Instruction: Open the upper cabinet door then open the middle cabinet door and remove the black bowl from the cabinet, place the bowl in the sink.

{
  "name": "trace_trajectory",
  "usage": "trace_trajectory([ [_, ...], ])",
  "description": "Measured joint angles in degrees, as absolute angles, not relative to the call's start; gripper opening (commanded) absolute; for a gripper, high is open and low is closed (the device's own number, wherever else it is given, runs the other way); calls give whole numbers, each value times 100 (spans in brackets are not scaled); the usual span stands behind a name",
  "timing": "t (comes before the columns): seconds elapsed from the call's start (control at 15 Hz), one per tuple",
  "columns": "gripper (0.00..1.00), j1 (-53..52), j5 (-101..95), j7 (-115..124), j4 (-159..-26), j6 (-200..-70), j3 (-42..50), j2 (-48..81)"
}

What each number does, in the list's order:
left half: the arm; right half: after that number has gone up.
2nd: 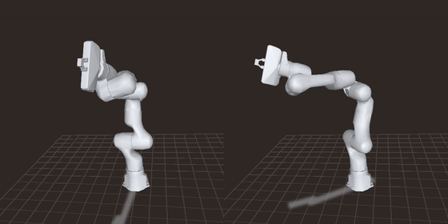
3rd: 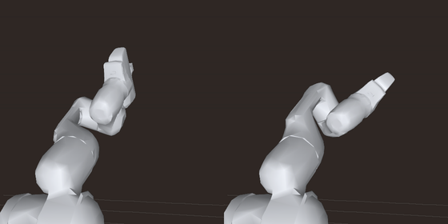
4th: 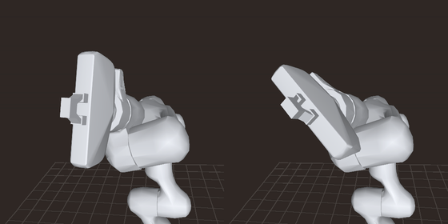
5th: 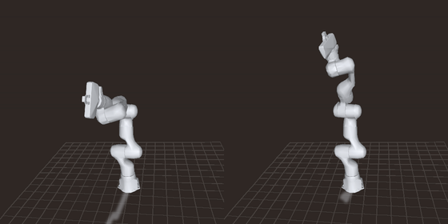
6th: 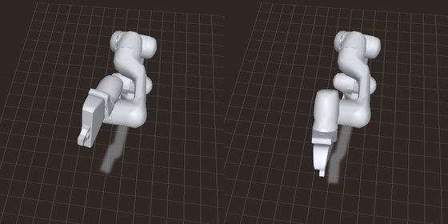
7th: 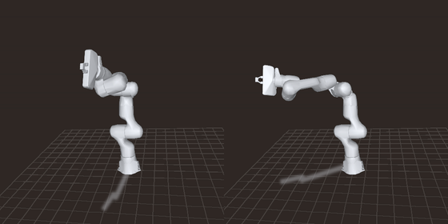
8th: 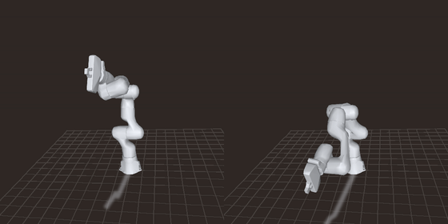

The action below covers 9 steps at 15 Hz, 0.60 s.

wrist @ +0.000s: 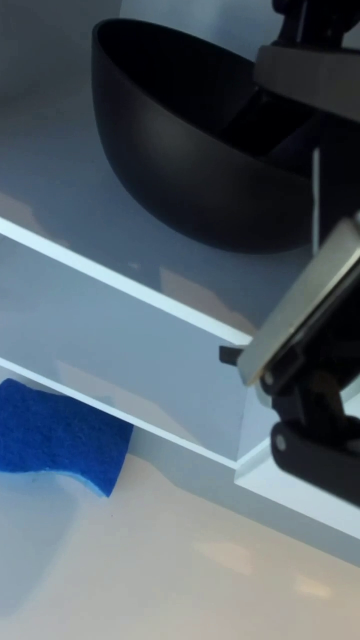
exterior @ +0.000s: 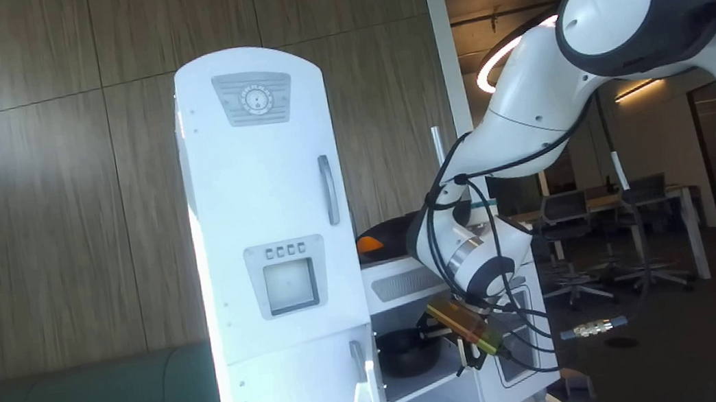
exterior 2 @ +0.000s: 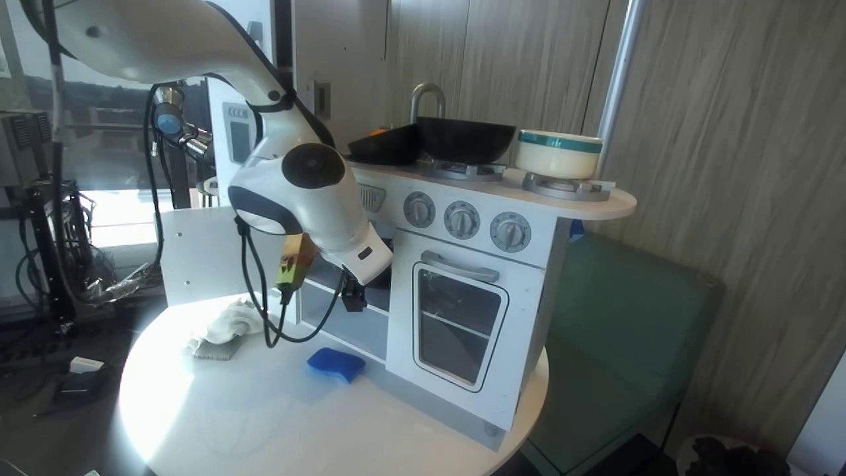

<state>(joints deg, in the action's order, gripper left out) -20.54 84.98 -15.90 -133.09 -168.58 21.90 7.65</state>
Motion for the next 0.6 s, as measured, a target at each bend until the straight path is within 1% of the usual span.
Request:
trace_trajectory([
  [0.07,58,-2051,8498,-1571,-13244,-16858,2190,862],
  [0.33,30,-2065,8484,-1563,-13281,-16919,2187,944],
  [0.4,21,-2077,8446,-1563,-13338,-16934,2186,920],
  [0.53,5,-2126,8314,-1529,-13472,-16966,2174,852],
  [0.6,3,-2164,8202,-1468,-13552,-16996,2169,800],
])
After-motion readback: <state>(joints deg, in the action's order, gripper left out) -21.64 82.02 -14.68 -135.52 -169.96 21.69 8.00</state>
